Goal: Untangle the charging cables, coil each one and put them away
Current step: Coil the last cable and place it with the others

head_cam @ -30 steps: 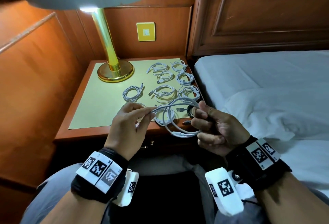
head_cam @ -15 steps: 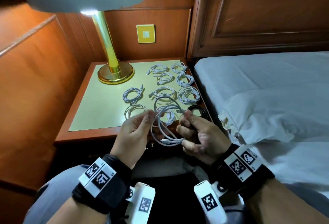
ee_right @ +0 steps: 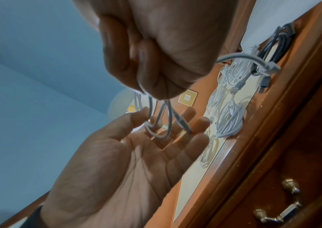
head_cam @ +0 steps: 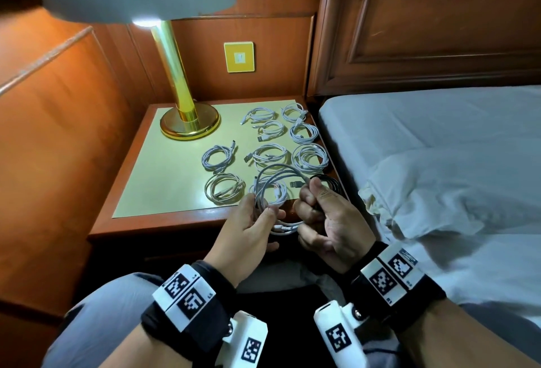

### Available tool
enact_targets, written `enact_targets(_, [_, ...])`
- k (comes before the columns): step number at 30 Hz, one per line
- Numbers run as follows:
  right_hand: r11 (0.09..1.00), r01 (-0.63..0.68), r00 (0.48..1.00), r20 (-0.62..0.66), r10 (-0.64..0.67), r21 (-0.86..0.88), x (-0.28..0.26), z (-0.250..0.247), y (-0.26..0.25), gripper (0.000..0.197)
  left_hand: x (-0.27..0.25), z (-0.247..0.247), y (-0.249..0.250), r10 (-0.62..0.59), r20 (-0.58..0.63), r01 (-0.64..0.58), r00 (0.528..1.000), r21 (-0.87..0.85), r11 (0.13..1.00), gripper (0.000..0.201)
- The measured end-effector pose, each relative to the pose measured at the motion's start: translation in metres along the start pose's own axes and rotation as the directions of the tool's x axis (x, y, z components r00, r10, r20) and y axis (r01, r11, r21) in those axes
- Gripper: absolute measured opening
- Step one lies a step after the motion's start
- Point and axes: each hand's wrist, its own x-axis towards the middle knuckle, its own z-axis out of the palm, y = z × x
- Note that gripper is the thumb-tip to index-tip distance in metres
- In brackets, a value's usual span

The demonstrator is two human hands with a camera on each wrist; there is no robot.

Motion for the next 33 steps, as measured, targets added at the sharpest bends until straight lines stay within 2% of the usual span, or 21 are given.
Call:
enact_targets(2, [1.000, 0.025, 1.000, -0.009, -0.025, -0.018, 0.000, 0.000, 0.001, 0.035, 0.001, 0.004, 0.001, -0.058, -0.014, 0.056, 0.998, -0.128, 0.990, 0.012])
enact_targets(6, [0.996, 0.086, 0.996, -0.018, -0.086, -0.033, 0.005, -0.003, 0.003, 0.034, 0.005, 0.000, 0.007, -0.016, -0.041, 0.004, 0.999, -0.273, 0.962, 0.003])
enact_targets(10, [0.991, 0.117, 0.991, -0.056, -0.121, -0.062, 0.009, -0.005, 0.005, 0.039, 0.005, -0.002, 0.015, -0.014, -0.056, -0.016, 0.998, -0.502, 0.865, 0.012])
enact_targets(12, [0.991, 0.113, 0.990, -0.075, -0.118, -0.076, 0.011, -0.006, 0.006, 0.040, 0.006, 0.001, 0.016, -0.037, -0.048, 0.001, 0.998, -0.594, 0.805, 0.024])
enact_targets(14, [0.995, 0.092, 0.992, -0.087, -0.096, -0.040, 0.013, -0.004, 0.006, 0.039, 0.007, 0.006, 0.019, -0.075, -0.031, 0.036, 0.997, -0.652, 0.758, 0.025])
enact_targets(16, [0.996, 0.089, 0.991, -0.098, -0.090, -0.010, 0.016, -0.002, 0.006, 0.038, 0.009, 0.011, 0.021, -0.089, -0.005, 0.063, 0.996, -0.668, 0.742, 0.013])
enact_targets(18, [0.991, 0.112, 0.987, -0.107, -0.119, -0.073, 0.019, -0.001, 0.006, 0.038, 0.012, 0.015, 0.023, -0.080, -0.038, 0.038, 0.996, -0.633, 0.773, 0.012])
enact_targets(20, [0.944, 0.180, 0.971, -0.107, -0.216, -0.275, 0.021, -0.002, 0.007, 0.038, 0.019, 0.015, 0.025, -0.069, -0.113, -0.013, 0.991, -0.599, 0.800, 0.016])
enact_targets(22, [0.836, 0.210, 0.950, -0.096, -0.298, -0.507, 0.022, -0.004, 0.009, 0.038, 0.026, 0.010, 0.027, -0.068, -0.163, -0.045, 0.984, -0.604, 0.795, 0.017])
enact_targets(24, [0.747, 0.208, 0.945, -0.067, -0.320, -0.631, 0.024, -0.006, 0.011, 0.041, 0.034, 0.006, 0.028, -0.051, -0.181, -0.067, 0.982, -0.590, 0.805, 0.019])
enact_targets(29, [0.814, 0.116, 0.977, -0.081, -0.196, -0.569, 0.028, -0.009, 0.012, 0.041, 0.039, 0.000, 0.034, 0.040, -0.200, -0.143, 0.979, -0.533, 0.834, 0.025])
enact_targets(32, [0.870, 0.004, 0.985, -0.146, -0.088, -0.493, 0.027, -0.009, 0.015, 0.067, 0.038, -0.001, 0.037, 0.093, -0.206, -0.191, 0.974, -0.530, 0.826, 0.026])
enact_targets(33, [0.882, -0.030, 0.986, -0.157, -0.050, -0.471, 0.027, -0.009, 0.015, 0.070, 0.038, 0.000, 0.038, 0.105, -0.204, -0.201, 0.973, -0.540, 0.817, 0.026])
